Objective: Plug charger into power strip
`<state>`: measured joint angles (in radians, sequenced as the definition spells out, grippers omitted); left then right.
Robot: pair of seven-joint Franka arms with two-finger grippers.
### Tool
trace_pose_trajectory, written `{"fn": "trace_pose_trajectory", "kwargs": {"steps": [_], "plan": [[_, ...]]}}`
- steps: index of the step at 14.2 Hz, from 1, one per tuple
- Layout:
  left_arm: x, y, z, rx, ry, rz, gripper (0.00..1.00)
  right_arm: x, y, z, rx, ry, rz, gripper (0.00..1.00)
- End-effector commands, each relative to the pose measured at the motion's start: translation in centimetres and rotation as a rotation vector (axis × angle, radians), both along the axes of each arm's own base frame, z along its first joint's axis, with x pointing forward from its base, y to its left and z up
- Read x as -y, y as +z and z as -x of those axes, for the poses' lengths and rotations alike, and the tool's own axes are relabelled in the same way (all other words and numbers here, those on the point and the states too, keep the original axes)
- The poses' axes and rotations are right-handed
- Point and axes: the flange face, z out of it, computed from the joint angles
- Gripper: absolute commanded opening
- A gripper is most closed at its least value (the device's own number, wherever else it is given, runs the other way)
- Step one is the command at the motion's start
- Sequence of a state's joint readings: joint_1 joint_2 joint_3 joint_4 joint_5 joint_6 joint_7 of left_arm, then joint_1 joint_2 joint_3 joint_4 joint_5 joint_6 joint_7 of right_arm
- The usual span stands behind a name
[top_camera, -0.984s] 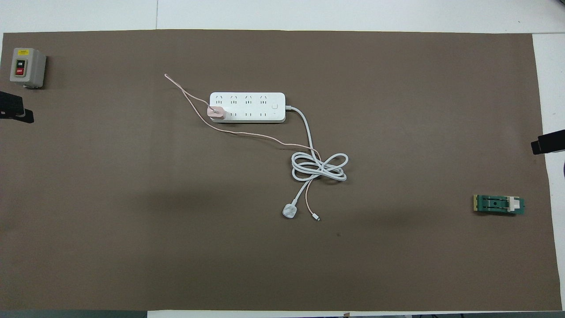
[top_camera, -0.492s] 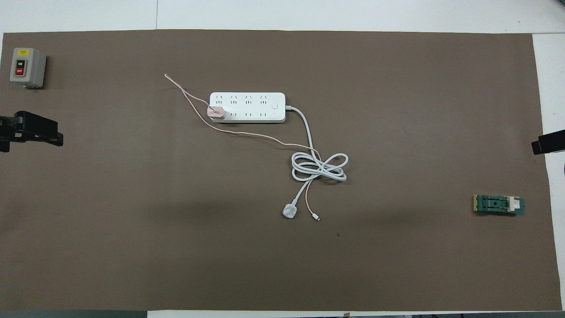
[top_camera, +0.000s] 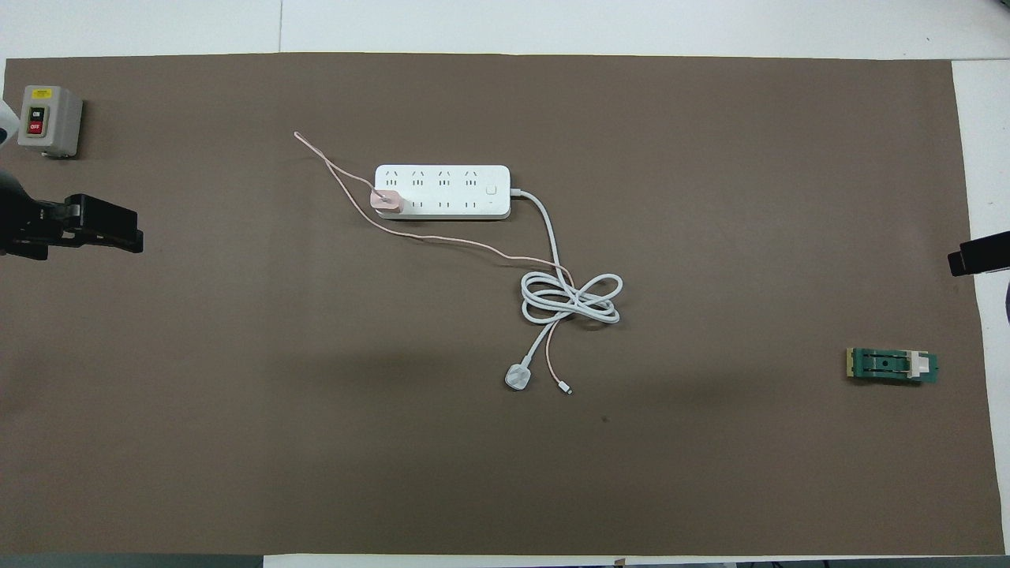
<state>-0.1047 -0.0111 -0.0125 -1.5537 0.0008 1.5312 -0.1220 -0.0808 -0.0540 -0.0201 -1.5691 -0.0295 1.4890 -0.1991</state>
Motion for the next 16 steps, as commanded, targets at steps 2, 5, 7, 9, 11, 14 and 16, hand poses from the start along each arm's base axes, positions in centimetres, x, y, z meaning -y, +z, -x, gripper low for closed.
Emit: {"fn": "trace_pose_trajectory", "kwargs": {"steps": [2,5,7,9,11,14,16], "plan": [[0.69,-0.23,0.82,0.023,0.024,-0.013,1.0,-0.1,0.12,0.72,-0.012,0.002,0.009,1.0],[0.68,-0.27,0.94,0.017,0.021,-0.014,1.0,-0.1,0.12,0.72,-0.012,0.002,0.009,1.0],[0.67,-0.33,1.0,0.011,0.017,-0.015,1.0,-0.1,0.12,0.72,-0.012,0.002,0.009,1.0],[0.67,-0.33,1.0,0.01,0.009,-0.015,1.0,-0.08,0.12,0.72,-0.012,0.002,0.011,1.0],[0.59,-0.31,0.98,0.012,0.001,-0.015,1.0,-0.1,0.12,0.72,-0.012,0.002,0.009,1.0],[0.43,-0.37,1.02,0.005,-0.043,-0.014,1.0,-0.1,0.12,0.72,-0.012,0.002,0.009,1.0],[0.34,-0.45,1.11,-0.004,-0.083,-0.014,1.0,-0.08,0.12,0.72,-0.012,0.002,0.011,1.0]]}}
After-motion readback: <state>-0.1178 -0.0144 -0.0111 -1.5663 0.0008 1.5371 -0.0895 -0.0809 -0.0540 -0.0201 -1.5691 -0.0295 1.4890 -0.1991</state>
